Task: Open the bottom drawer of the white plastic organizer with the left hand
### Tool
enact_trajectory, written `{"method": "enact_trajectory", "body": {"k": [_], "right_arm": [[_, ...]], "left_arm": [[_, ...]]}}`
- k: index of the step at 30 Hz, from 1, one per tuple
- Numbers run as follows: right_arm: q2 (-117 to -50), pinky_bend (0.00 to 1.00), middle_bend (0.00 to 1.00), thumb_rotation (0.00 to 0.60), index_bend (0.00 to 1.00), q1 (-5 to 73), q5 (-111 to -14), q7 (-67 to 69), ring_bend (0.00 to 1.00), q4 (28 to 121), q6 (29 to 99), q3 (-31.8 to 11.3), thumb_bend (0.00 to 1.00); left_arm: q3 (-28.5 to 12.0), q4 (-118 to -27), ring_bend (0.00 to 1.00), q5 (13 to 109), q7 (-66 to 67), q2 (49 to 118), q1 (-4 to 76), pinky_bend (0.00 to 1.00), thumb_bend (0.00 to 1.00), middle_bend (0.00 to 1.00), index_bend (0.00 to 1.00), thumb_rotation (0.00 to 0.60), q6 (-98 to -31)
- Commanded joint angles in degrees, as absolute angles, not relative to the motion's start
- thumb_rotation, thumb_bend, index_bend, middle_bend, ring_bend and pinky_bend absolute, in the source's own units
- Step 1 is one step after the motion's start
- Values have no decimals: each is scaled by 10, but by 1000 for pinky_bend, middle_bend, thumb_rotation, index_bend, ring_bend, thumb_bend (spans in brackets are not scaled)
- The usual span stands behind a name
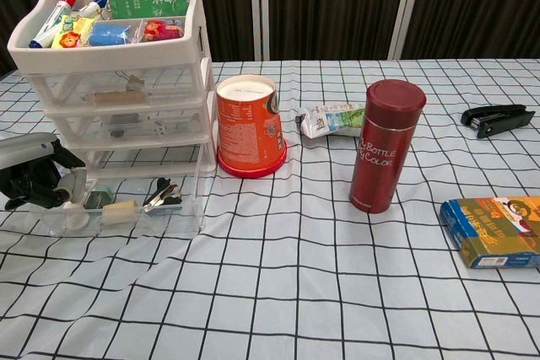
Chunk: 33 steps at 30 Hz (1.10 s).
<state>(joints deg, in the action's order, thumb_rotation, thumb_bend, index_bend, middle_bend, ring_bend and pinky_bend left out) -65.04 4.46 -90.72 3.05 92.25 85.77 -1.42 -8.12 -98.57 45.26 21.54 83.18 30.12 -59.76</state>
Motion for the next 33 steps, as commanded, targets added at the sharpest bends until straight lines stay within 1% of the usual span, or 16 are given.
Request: {"method": "enact_trajectory", "body": {"k": [1, 3, 7, 12, 14, 16, 18, 19, 21, 23, 26, 30, 31, 33], "right_arm": [[-650, 0, 0, 600, 0, 44, -907, 32, 0, 923, 858, -14, 30], [-650, 0, 0, 600, 0, 45, -907, 32, 0, 923, 857, -14, 29], [-650, 0, 0, 600, 0, 44, -908, 30, 0, 923, 858, -14, 30], [-651, 0, 0, 600, 0, 44, -908, 28, 0, 923, 859, -14, 30], [-651, 0, 0, 600, 0, 44, -908, 27, 0, 923, 859, -14, 29], [-652, 0, 0, 600, 0, 44, -908, 26, 0, 923, 859, -14, 30], [-652, 0, 0, 600, 0, 44, -908, 24, 0, 923, 858, -13, 30], [-653, 0, 0, 600, 0, 44, -907, 23, 0, 923, 858, -13, 29], [-653, 0, 0, 600, 0, 44, -907, 21, 0, 924, 857, -14, 30], [-653, 0, 0, 600, 0, 44, -905, 20, 0, 924, 857, -14, 30], [-652, 0, 0, 600, 0, 43, -904, 21, 0, 925, 857, -14, 30], [-650, 0, 0, 600, 0, 43, -905, 25, 0, 926, 859, -15, 30], [-649, 0, 0, 600, 0, 43, -905, 26, 0, 926, 859, -15, 30], [-648, 0, 0, 600, 0, 42, -906, 28, 0, 926, 860, -15, 30]], "left_arm": [[-79, -987, 937, 456, 215, 829, 301, 778, 783, 915, 535, 600, -600], [-77, -994, 937, 473, 214, 821, 297, 778, 783, 915, 512, 600, -614], [-75, -1006, 937, 490, 200, 810, 292, 778, 776, 915, 472, 600, -619], [-73, -1016, 937, 513, 195, 800, 288, 778, 767, 915, 455, 600, -633], [-70, -1017, 936, 527, 198, 797, 286, 777, 742, 913, 443, 600, -642], [-60, -1013, 913, 544, 218, 791, 289, 764, 627, 892, 405, 600, -645], [-49, -1010, 874, 554, 248, 784, 296, 729, 441, 868, 366, 600, -644], [-44, -1009, 861, 558, 265, 782, 299, 709, 377, 868, 363, 600, -646], [-35, -1012, 846, 571, 304, 779, 305, 678, 319, 868, 365, 600, -654], [-33, -1018, 838, 583, 326, 782, 307, 662, 298, 867, 382, 600, -669], [-34, -1031, 834, 594, 328, 784, 307, 657, 271, 867, 424, 600, -679], [-34, -1037, 810, 601, 335, 783, 307, 624, 184, 858, 426, 600, -683], [-33, -1037, 783, 602, 337, 783, 307, 608, 168, 823, 418, 600, -685], [-30, -1045, 622, 600, 341, 778, 308, 526, 127, 610, 380, 600, -679]]}}
